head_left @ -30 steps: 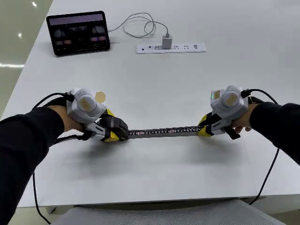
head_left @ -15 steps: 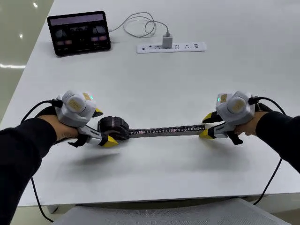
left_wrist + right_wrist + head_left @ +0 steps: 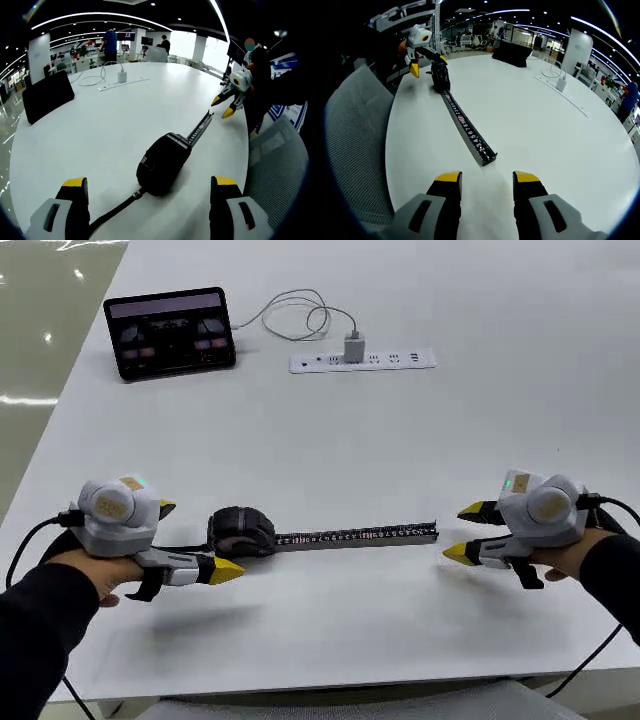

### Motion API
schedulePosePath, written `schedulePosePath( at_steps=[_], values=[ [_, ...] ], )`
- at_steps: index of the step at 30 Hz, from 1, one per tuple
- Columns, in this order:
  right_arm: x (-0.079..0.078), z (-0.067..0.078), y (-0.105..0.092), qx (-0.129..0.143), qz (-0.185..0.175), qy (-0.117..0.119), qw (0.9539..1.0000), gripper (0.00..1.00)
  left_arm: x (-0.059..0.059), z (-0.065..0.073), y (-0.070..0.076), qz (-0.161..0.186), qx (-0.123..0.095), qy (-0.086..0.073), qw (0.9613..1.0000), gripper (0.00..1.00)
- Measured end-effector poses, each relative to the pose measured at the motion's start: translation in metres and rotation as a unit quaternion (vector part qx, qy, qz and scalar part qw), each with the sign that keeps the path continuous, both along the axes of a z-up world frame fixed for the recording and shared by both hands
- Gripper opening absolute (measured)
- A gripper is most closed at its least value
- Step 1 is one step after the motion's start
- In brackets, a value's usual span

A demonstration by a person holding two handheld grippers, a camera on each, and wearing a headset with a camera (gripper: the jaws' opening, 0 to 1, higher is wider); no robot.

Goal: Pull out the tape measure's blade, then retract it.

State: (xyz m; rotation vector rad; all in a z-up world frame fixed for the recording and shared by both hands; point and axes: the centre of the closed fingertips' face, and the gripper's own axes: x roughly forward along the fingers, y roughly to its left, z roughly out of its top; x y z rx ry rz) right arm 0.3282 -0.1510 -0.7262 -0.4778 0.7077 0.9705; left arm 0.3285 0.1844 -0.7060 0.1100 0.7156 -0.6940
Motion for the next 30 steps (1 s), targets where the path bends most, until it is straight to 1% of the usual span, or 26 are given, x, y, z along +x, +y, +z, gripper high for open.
schedulePosePath(
  at_steps=[1, 2, 3, 5, 7, 9, 10, 11, 12, 13, 14, 15, 16, 17, 18, 20, 23, 25, 26, 27, 28, 29, 30],
  values=[
    [-0.003, 0.002, -0.002, 0.010, -0.013, -0.002, 0.9999, 0.39, -0.004, 0.001, 0.001, 0.007, -0.012, 0.002, 0.9999, 1.00],
    [-0.006, 0.003, -0.003, 0.015, -0.019, 0.000, 0.9997, 0.41, -0.006, 0.001, 0.003, 0.009, -0.013, 0.004, 0.9999, 1.00],
    [-0.009, 0.004, -0.006, 0.018, -0.024, -0.001, 0.9996, 0.44, -0.006, 0.002, 0.007, 0.018, -0.014, -0.005, 0.9997, 1.00],
    [-0.015, 0.005, -0.013, 0.018, -0.040, -0.007, 0.9990, 0.49, -0.012, 0.003, 0.012, 0.024, -0.014, -0.010, 0.9996, 1.00],
    [-0.017, 0.006, -0.021, 0.026, -0.052, -0.010, 0.9983, 0.54, -0.017, 0.008, 0.014, 0.031, -0.022, -0.022, 0.9990, 1.00],
    [-0.026, 0.009, -0.022, 0.034, -0.068, -0.018, 0.9969, 0.57, -0.021, 0.013, 0.017, 0.036, -0.026, -0.039, 0.9982, 1.00],
    [-0.028, 0.009, -0.025, 0.035, -0.073, -0.017, 0.9965, 0.57, -0.023, 0.014, 0.018, 0.039, -0.025, -0.045, 0.9979, 1.00],
    [-0.030, 0.010, -0.028, 0.036, -0.080, -0.023, 0.9959, 0.58, -0.026, 0.016, 0.019, 0.041, -0.020, -0.054, 0.9975, 1.00],
    [-0.031, 0.010, -0.033, 0.037, -0.085, -0.024, 0.9954, 0.59, -0.029, 0.017, 0.019, 0.040, -0.023, -0.057, 0.9973, 1.00],
    [-0.035, 0.011, -0.036, 0.037, -0.087, -0.023, 0.9952, 0.60, -0.032, 0.019, 0.018, 0.038, -0.029, -0.069, 0.9965, 1.00],
    [-0.037, 0.010, -0.039, 0.037, -0.087, -0.024, 0.9952, 0.61, -0.034, 0.018, 0.019, 0.042, -0.026, -0.073, 0.9961, 1.00],
    [-0.038, 0.011, -0.043, 0.034, -0.092, -0.030, 0.9947, 0.61, -0.037, 0.017, 0.020, 0.042, -0.024, -0.072, 0.9962, 1.00],
    [-0.041, 0.012, -0.047, 0.034, -0.102, -0.035, 0.9936, 0.61, -0.040, 0.017, 0.020, 0.042, -0.028, -0.072, 0.9962, 1.00],
    [-0.042, 0.014, -0.049, 0.041, -0.106, -0.035, 0.9928, 0.61, -0.042, 0.016, 0.021, 0.044, -0.030, -0.071, 0.9960, 1.00],
    [-0.044, 0.015, -0.051, 0.044, -0.110, -0.035, 0.9923, 0.63, -0.044, 0.016, 0.021, 0.048, -0.031, -0.069, 0.9960, 1.00],
    [-0.046, 0.017, -0.058, 0.044, -0.119, -0.040, 0.9911, 0.66, -0.049, 0.018, 0.022, 0.052, -0.046, -0.071, 0.9951, 1.00],
    [-0.053, 0.021, -0.063, 0.040, -0.126, -0.043, 0.9903, 0.71, -0.055, 0.018, 0.025, 0.058, -0.050, -0.069, 0.9947, 1.00],
    [-0.056, 0.023, -0.067, 0.038, -0.126, -0.042, 0.9904, 0.77, -0.058, 0.017, 0.026, 0.057, -0.044, -0.067, 0.9951, 1.00],
    [-0.062, 0.026, -0.065, 0.041, -0.129, -0.040, 0.9900, 0.79, -0.061, 0.017, 0.027, 0.058, -0.043, -0.061, 0.9955, 1.00],
    [-0.064, 0.027, -0.067, 0.044, -0.132, -0.040, 0.9895, 0.81, -0.063, 0.016, 0.027, 0.057, -0.041, -0.056, 0.9959, 1.00],
    [-0.068, 0.028, -0.070, 0.053, -0.138, -0.037, 0.9883, 0.83, -0.068, 0.013, 0.030, 0.059, -0.028, -0.047, 0.9968, 1.00],
    [-0.070, 0.028, -0.071, 0.055, -0.140, -0.037, 0.9879, 0.84, -0.069, 0.013, 0.031, 0.058, -0.024, -0.046, 0.9969, 1.00],
    [-0.073, 0.027, -0.072, 0.054, -0.142, -0.036, 0.9877, 0.86, -0.071, 0.014, 0.031, 0.059, -0.025, -0.047, 0.9968, 1.00]
  ],
)
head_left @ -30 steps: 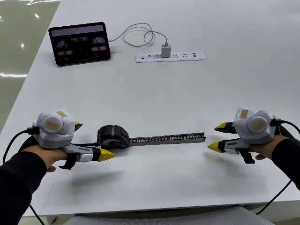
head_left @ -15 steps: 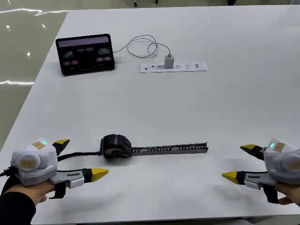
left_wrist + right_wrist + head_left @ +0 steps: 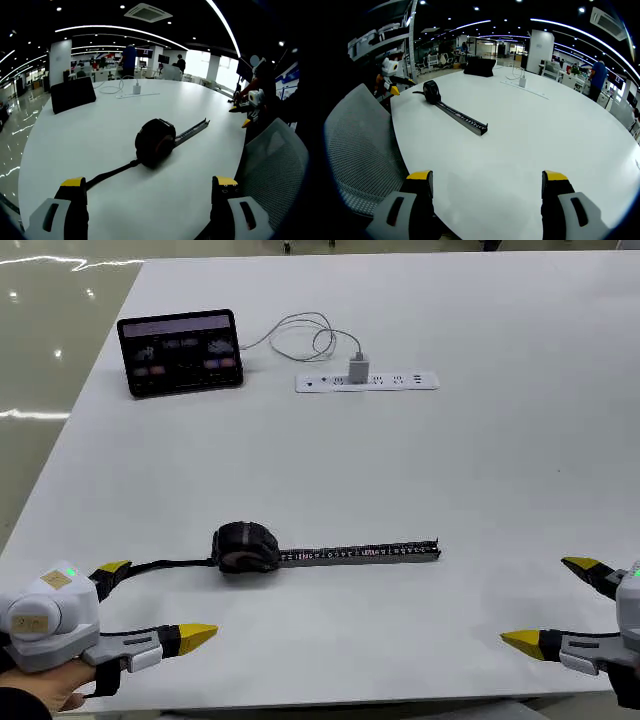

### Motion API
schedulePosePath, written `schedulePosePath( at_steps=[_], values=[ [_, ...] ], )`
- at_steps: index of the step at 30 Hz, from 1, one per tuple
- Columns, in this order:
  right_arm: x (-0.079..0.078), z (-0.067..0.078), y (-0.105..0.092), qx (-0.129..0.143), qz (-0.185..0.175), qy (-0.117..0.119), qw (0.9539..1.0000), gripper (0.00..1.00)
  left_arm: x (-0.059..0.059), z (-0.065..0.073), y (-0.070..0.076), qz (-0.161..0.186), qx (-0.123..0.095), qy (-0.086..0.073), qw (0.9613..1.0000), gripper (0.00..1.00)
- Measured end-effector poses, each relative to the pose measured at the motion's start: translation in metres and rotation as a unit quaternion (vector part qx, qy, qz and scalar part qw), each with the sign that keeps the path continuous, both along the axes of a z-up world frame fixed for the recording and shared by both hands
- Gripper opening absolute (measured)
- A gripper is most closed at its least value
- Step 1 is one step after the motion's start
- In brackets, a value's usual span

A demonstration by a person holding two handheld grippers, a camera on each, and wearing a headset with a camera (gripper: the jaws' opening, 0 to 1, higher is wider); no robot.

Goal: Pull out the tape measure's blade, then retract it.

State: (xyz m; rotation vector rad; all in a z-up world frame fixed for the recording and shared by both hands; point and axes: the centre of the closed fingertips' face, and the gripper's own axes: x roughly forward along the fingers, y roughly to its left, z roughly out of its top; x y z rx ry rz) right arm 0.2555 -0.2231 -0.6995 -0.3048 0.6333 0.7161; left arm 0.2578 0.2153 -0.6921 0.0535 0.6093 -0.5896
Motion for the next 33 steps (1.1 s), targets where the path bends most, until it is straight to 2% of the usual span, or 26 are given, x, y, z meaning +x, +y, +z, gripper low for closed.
schedulePosePath(
  at_steps=[2, 7, 16, 24, 33],
  values=[
    [-0.007, -0.004, -0.004, 0.002, -0.009, 0.009, 0.9999, 0.89, -0.005, -0.001, 0.000, 0.002, -0.003, 0.010, 0.9999, 1.00],
    [-0.015, -0.003, -0.012, -0.004, -0.026, 0.007, 0.9996, 1.00, -0.008, 0.004, 0.001, 0.000, -0.003, -0.004, 1.0000, 1.00],
    [-0.017, 0.002, -0.023, -0.008, -0.028, 0.002, 0.9996, 1.00, -0.002, 0.008, 0.007, 0.004, 0.003, -0.015, 0.9999, 1.00],
    [-0.017, 0.002, -0.020, -0.017, -0.016, 0.002, 0.9997, 1.00, -0.001, 0.010, 0.009, 0.007, 0.003, -0.020, 0.9998, 1.00],
    [-0.014, 0.002, -0.018, -0.014, -0.013, 0.005, 0.9998, 1.00, -0.005, 0.008, 0.013, 0.011, 0.003, -0.015, 0.9998, 1.00]
  ],
)
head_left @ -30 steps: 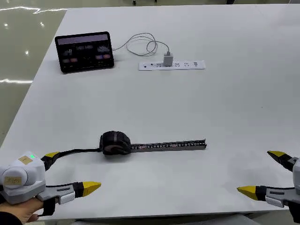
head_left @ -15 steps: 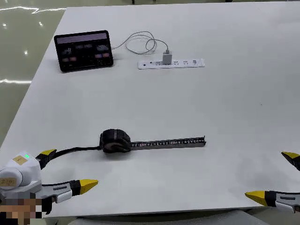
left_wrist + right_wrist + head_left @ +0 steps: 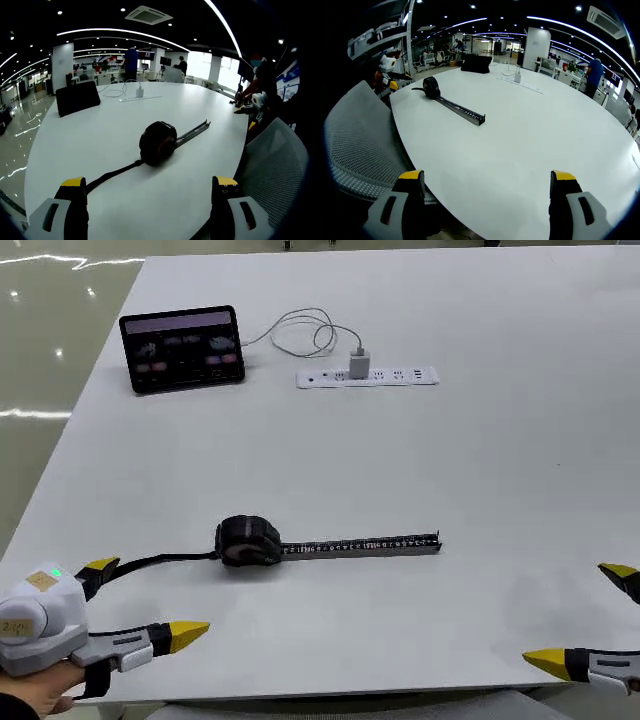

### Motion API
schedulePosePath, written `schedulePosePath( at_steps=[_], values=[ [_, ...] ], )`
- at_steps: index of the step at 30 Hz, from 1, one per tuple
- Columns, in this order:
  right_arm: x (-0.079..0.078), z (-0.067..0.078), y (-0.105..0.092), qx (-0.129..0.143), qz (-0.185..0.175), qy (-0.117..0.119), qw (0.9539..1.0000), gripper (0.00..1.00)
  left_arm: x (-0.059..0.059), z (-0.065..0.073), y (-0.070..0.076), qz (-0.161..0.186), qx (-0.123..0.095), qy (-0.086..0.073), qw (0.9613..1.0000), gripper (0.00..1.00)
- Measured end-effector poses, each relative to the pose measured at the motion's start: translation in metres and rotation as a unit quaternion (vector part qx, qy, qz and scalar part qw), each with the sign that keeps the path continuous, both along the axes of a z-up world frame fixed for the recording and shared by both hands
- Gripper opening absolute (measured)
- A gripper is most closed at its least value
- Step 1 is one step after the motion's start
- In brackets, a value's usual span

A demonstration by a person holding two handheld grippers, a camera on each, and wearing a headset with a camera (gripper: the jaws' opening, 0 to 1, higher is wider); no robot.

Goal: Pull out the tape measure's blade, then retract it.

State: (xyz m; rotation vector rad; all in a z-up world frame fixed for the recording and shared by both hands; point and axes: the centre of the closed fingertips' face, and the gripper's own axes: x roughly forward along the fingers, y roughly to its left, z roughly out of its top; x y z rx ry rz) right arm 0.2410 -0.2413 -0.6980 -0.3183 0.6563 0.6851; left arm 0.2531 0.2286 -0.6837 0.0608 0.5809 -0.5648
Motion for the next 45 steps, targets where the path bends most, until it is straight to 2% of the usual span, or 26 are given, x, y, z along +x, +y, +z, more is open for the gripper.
schedulePosePath(
  at_steps=[7, 19, 22, 24, 30, 32, 34, 40, 42, 43, 45],
  values=[
    [0.004, 0.003, 0.000, 0.000, 0.002, -0.001, 1.0000, 1.00, -0.001, 0.000, 0.000, -0.001, -0.001, 0.001, 1.0000, 1.00],
    [-0.001, 0.003, 0.002, -0.003, 0.009, 0.001, 1.0000, 1.00, 0.005, 0.001, -0.011, -0.009, 0.001, -0.001, 1.0000, 1.00],
    [-0.001, 0.002, 0.005, -0.008, 0.019, 0.009, 0.9997, 1.00, 0.010, 0.003, -0.015, -0.006, -0.004, -0.003, 1.0000, 1.00],
    [0.002, 0.003, 0.009, -0.011, 0.026, 0.007, 0.9996, 1.00, 0.017, 0.004, -0.019, 0.007, -0.017, -0.002, 0.9998, 1.00],
    [0.011, 0.009, 0.020, -0.014, 0.039, 0.003, 0.9991, 1.00, 0.036, 0.010, -0.032, 0.023, -0.001, -0.011, 0.9997, 1.00],
    [0.015, 0.010, 0.021, -0.019, 0.042, -0.001, 0.9989, 1.00, 0.042, 0.015, -0.041, 0.019, -0.006, -0.019, 0.9996, 1.00],
    [0.019, 0.011, 0.023, -0.019, 0.045, -0.003, 0.9988, 1.00, 0.047, 0.017, -0.049, 0.017, -0.012, -0.019, 0.9996, 1.00],
    [0.027, 0.013, 0.031, -0.022, 0.059, -0.003, 0.9980, 1.00, 0.057, 0.015, -0.061, 0.025, -0.019, -0.011, 0.9994, 1.00],
    [0.028, 0.011, 0.033, -0.022, 0.065, -0.002, 0.9977, 1.00, 0.059, 0.009, -0.062, 0.032, -0.015, -0.002, 0.9994, 1.00],
    [0.029, 0.011, 0.035, -0.023, 0.068, -0.001, 0.9974, 1.00, 0.060, 0.004, -0.061, 0.042, -0.013, 0.008, 0.9990, 1.00],
    [0.031, 0.010, 0.039, -0.023, 0.074, 0.001, 0.9970, 1.00, 0.063, -0.001, -0.062, 0.060, -0.018, 0.017, 0.9979, 1.00]
  ],
)
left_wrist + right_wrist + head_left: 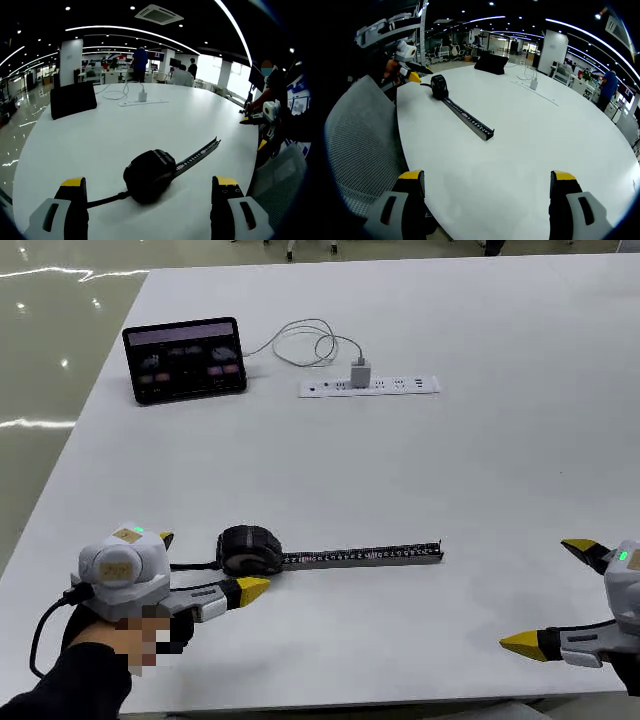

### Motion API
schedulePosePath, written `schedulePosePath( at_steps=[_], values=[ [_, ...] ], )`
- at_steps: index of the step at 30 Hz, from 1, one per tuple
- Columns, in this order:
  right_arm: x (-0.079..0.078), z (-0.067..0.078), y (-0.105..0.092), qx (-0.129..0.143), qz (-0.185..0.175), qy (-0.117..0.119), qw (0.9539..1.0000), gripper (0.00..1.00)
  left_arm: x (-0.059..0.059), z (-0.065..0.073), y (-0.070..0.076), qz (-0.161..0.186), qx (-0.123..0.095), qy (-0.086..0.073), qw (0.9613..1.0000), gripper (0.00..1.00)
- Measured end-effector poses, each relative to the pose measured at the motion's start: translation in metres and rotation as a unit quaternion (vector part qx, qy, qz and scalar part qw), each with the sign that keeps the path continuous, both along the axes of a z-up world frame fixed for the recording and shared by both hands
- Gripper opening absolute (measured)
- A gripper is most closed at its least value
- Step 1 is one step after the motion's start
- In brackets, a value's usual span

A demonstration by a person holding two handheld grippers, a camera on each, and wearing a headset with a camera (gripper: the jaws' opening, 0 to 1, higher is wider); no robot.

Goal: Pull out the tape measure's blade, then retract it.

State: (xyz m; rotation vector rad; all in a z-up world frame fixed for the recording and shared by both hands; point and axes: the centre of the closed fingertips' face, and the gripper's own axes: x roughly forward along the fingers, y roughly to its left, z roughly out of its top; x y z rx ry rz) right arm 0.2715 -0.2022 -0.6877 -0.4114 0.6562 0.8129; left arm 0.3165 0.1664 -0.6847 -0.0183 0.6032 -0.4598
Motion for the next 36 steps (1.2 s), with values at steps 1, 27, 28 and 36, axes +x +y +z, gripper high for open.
schedulePosePath(
  at_steps=[1, 27, 28, 36],
  values=[
    [0.000, 0.000, 0.002, 0.000, 0.003, 0.001, 1.0000, 1.00, 0.001, -0.002, 0.000, 0.010, -0.001, 0.004, 0.9999, 1.00],
    [0.041, -0.008, 0.037, -0.026, 0.073, 0.009, 0.9969, 1.00, 0.023, -0.022, -0.003, 0.180, 0.019, -0.044, 0.9825, 0.96],
    [0.042, -0.010, 0.039, -0.034, 0.085, 0.010, 0.9958, 1.00, 0.024, -0.020, -0.005, 0.176, 0.017, -0.048, 0.9831, 0.96],
    [0.054, -0.019, 0.057, -0.068, 0.154, 0.035, 0.9852, 1.00, 0.029, -0.030, -0.019, 0.163, 0.016, -0.046, 0.9854, 1.00]
  ],
)
